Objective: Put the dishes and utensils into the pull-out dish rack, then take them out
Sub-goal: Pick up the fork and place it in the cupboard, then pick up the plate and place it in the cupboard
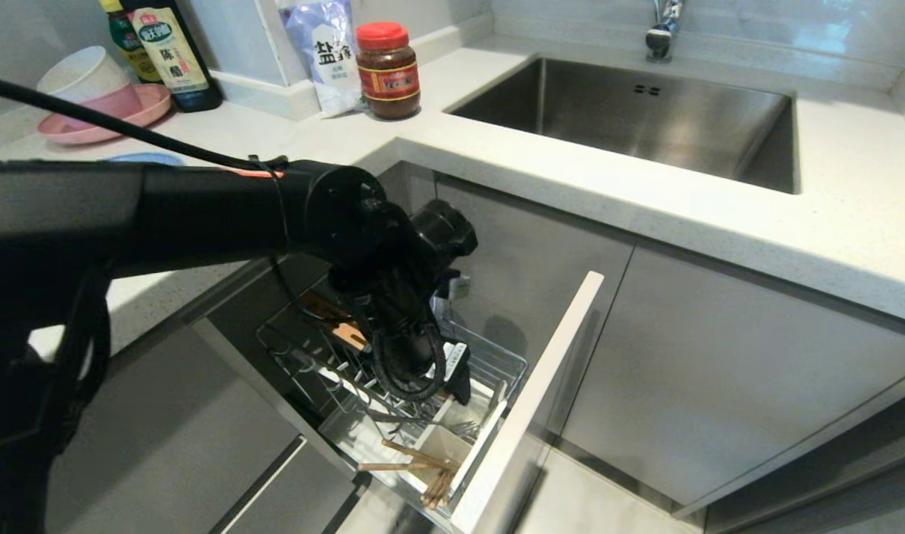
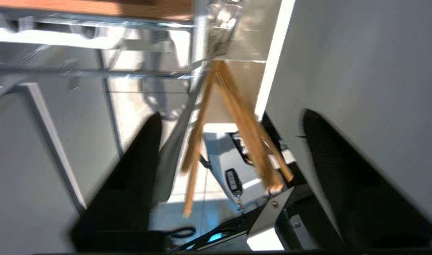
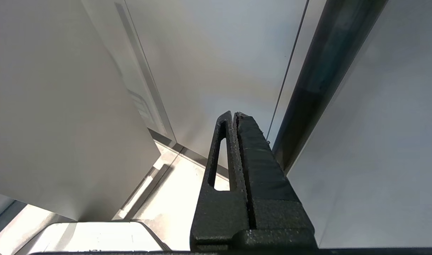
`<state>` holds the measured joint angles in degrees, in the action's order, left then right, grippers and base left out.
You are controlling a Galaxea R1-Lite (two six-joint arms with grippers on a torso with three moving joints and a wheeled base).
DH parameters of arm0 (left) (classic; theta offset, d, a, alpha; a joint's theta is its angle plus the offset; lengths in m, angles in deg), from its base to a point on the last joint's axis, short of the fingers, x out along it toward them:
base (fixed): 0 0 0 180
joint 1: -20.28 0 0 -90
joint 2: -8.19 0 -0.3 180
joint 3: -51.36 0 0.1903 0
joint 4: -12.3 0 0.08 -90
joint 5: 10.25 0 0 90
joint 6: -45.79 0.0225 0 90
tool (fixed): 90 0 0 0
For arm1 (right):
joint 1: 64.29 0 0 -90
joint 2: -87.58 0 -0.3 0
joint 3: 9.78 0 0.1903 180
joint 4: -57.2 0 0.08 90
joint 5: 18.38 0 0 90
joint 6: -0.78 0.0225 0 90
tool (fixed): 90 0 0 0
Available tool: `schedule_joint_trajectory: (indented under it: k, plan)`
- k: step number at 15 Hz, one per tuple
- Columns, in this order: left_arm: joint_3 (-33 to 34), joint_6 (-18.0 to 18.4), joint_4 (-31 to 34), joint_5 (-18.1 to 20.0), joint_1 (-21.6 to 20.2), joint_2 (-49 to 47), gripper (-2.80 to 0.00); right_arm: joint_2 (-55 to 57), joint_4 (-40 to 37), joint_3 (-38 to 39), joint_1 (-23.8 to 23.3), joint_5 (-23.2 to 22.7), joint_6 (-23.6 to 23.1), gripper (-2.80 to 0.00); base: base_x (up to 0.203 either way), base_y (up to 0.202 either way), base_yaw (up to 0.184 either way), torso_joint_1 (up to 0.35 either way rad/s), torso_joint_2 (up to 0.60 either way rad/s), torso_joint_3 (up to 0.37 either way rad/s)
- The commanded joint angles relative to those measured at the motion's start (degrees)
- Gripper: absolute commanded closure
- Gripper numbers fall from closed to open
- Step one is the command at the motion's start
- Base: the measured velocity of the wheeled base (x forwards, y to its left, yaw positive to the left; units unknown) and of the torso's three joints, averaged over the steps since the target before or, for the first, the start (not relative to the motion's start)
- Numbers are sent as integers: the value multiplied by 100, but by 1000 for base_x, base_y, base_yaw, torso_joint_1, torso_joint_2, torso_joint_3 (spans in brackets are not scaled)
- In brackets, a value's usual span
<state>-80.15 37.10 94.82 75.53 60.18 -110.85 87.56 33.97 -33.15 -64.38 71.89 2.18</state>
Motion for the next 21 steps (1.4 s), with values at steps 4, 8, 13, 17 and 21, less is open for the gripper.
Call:
schedule_joint_trajectory:
  k: [4, 8, 13, 17, 21]
  plan:
    - [147, -210, 18, -437, 9, 941, 0, -24, 3, 9, 1, 0, 0, 0, 0, 0, 0, 0, 0, 0]
    - [201, -341, 1, -451, -83, 1808, 0, -24, 3, 9, 1, 0, 0, 0, 0, 0, 0, 0, 0, 0]
    - [93, -346, -25, -449, -583, 2947, 0, -24, 3, 9, 1, 0, 0, 0, 0, 0, 0, 0, 0, 0]
    - [-147, -336, -452, -503, -1771, 3307, 0, -24, 3, 9, 1, 0, 0, 0, 0, 0, 0, 0, 0, 0]
    - [-161, -420, -1177, -1451, -2427, 3229, 0, -24, 3, 9, 1, 0, 0, 0, 0, 0, 0, 0, 0, 0]
